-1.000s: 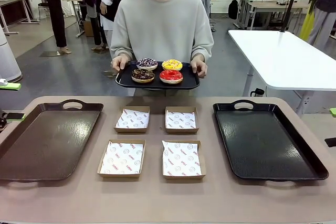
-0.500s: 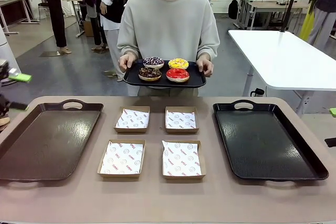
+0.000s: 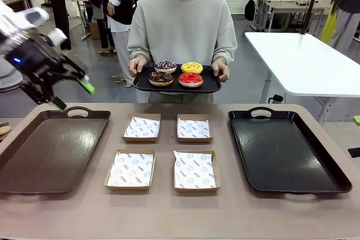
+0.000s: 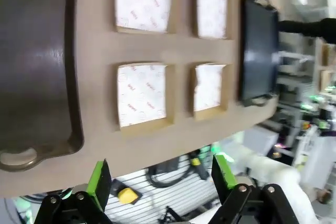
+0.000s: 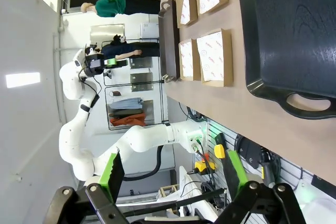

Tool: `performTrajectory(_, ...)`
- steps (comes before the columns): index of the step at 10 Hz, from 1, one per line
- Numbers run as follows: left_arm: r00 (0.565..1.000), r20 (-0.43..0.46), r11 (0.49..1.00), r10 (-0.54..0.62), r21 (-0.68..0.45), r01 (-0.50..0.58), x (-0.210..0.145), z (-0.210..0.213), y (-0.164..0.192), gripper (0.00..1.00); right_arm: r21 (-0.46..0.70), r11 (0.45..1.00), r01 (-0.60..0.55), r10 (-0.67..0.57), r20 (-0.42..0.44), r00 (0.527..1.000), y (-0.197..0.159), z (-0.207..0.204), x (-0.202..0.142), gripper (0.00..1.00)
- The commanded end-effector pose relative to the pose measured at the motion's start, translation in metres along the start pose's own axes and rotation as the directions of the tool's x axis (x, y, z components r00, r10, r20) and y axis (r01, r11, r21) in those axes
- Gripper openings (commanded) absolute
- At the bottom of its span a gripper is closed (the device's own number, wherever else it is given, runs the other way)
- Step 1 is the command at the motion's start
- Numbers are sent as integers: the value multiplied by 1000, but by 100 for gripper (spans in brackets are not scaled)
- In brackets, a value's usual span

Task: Individually package the donuts and arrange them on the tray.
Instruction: Pick up one Paper togo box.

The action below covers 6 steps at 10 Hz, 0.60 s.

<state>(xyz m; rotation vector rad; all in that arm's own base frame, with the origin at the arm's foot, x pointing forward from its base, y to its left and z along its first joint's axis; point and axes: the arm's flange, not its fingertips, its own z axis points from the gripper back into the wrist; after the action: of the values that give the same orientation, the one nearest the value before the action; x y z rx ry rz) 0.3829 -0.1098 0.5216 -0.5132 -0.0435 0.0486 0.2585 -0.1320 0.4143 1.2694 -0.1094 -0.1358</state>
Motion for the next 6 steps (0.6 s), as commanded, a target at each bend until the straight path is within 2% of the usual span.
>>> performTrajectory(1,997,-74,977,30,214,-13,14,-46,-13,100,14,1000,-6,6,0,1000,-1,0,0,100)
performTrajectory(3,996,-93,947,15,321,16,6,-97,-28,100,14,1000,-6,6,0,1000,-1,0,0,100)
performTrajectory(6,994,-108,908,13,417,33,3,-163,-22,100,14,1000,-6,6,0,1000,-1,0,0,100)
